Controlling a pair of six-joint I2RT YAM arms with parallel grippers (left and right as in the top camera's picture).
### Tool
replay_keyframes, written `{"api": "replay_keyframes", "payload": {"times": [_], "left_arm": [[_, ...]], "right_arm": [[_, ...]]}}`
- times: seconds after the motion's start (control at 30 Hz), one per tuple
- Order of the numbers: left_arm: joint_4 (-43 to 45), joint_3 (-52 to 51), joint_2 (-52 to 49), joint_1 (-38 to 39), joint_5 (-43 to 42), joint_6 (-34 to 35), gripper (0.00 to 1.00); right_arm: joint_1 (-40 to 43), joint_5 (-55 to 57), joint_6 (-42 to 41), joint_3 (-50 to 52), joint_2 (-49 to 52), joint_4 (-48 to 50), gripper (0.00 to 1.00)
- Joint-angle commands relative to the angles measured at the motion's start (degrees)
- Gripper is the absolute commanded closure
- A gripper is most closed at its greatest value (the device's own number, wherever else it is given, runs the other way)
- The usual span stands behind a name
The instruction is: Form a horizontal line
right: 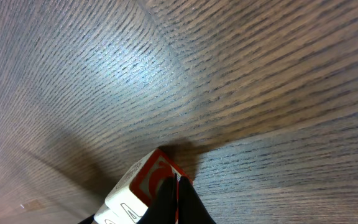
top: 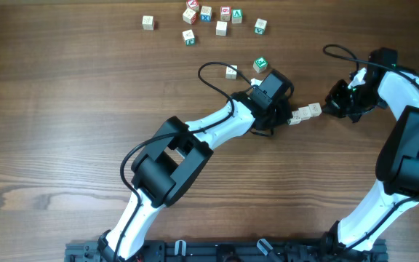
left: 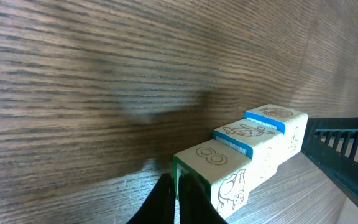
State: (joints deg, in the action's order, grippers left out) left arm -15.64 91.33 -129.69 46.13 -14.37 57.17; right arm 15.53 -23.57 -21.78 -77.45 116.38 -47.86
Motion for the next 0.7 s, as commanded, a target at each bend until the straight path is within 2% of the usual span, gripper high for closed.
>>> {"api": "replay_keyframes", "payload": {"times": [0.0,0.67], "left_arm": [[1.25,-0.48,-1.36,0.04,1.22,0.33,0.92],[3.48,-0.48,-1.36,0.04,2.97,0.33,0.94]], "right_arm": [[-0.37,-0.98,0.52,-0.85,-0.22,-0.52,0.95],[-0.35,-0.92,0.55,-0.85,-0.22,-3.41,0.96]]}}
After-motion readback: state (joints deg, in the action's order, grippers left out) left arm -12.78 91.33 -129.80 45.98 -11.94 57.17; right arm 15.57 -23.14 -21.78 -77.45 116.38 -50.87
